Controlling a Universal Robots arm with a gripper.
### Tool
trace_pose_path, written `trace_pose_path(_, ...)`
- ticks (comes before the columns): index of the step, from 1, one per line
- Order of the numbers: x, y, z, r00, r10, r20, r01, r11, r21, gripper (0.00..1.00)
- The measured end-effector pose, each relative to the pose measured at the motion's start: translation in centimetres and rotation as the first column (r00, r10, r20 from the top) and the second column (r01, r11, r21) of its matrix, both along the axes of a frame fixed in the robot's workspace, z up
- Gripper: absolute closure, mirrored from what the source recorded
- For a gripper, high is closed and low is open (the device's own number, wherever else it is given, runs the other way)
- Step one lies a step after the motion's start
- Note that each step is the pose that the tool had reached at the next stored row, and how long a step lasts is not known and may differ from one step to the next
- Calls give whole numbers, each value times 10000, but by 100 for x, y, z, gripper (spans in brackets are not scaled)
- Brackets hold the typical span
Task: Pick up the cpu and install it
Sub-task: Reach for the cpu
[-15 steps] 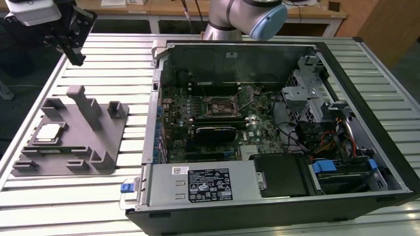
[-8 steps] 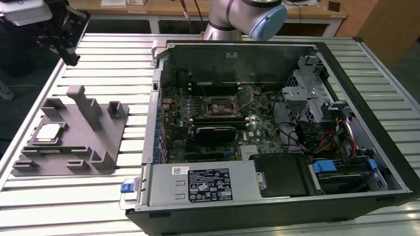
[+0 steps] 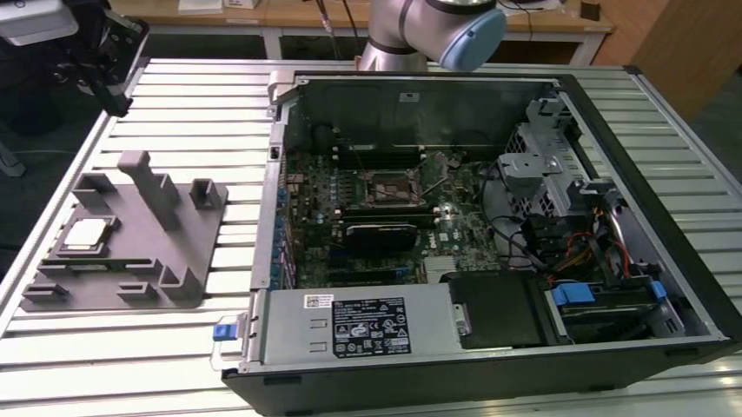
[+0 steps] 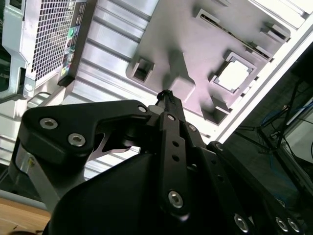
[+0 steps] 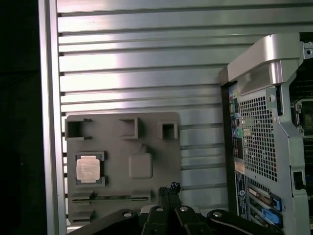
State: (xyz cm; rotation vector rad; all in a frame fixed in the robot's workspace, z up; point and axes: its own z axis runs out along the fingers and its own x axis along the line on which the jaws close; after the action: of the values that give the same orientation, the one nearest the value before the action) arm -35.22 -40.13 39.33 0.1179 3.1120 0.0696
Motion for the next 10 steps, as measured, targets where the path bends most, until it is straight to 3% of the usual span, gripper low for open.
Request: trace_pose_path(10, -118, -2, 0, 10000, 0, -1, 0, 10000, 0, 89)
